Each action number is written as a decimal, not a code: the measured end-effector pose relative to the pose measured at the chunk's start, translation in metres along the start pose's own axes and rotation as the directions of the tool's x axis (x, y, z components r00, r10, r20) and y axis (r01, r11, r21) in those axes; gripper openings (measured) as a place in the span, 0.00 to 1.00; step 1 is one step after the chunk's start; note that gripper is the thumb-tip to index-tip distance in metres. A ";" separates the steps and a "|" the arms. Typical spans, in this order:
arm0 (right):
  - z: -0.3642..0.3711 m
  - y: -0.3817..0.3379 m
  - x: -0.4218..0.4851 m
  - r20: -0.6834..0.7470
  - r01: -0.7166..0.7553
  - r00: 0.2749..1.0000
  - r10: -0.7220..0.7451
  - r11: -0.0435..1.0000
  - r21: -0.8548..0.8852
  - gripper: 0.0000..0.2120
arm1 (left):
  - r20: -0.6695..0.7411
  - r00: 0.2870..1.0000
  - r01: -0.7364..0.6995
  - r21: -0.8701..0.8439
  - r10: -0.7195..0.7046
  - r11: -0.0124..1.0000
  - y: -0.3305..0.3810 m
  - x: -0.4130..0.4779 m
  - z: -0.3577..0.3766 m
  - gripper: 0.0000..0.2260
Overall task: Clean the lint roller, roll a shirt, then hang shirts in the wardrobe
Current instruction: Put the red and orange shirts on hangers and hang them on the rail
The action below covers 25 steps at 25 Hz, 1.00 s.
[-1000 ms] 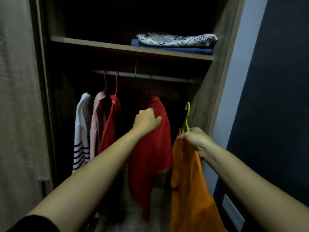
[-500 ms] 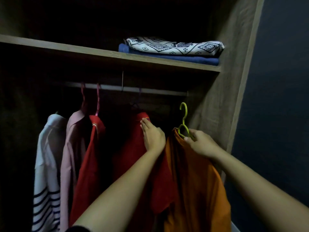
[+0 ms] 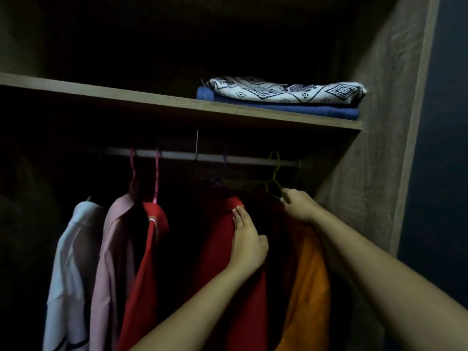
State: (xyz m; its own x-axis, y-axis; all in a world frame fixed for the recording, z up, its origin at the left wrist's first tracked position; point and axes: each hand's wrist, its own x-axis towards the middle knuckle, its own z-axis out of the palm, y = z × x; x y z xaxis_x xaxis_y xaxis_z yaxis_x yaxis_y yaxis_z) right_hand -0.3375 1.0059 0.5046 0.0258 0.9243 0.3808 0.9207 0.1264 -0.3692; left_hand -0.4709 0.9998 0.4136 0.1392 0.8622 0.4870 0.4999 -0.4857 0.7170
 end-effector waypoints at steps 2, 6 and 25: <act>0.005 -0.002 0.017 0.011 -0.022 1.000 0.023 0.999 -0.032 0.12 | 0.015 1.000 -0.007 0.000 0.007 1.000 0.000 0.000 -0.004 0.37; 0.021 -0.002 0.042 0.046 -0.065 0.996 0.073 0.986 -0.153 0.12 | 0.039 0.999 -0.007 0.019 0.006 1.000 0.003 -0.002 -0.010 0.37; 0.077 -0.045 -0.028 -0.007 0.304 0.950 -0.313 0.927 -0.218 0.32 | -0.299 0.863 0.475 0.200 -0.408 0.857 -0.044 -0.005 -0.127 0.34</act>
State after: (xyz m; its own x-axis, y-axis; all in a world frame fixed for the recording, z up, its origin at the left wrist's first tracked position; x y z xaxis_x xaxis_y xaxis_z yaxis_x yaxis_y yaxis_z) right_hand -0.4097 1.0023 0.4459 -0.2608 0.8359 0.4829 0.9466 0.3196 -0.0420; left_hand -0.6019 0.9984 0.4432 -0.3396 0.8991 0.2764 0.6654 0.0220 0.7462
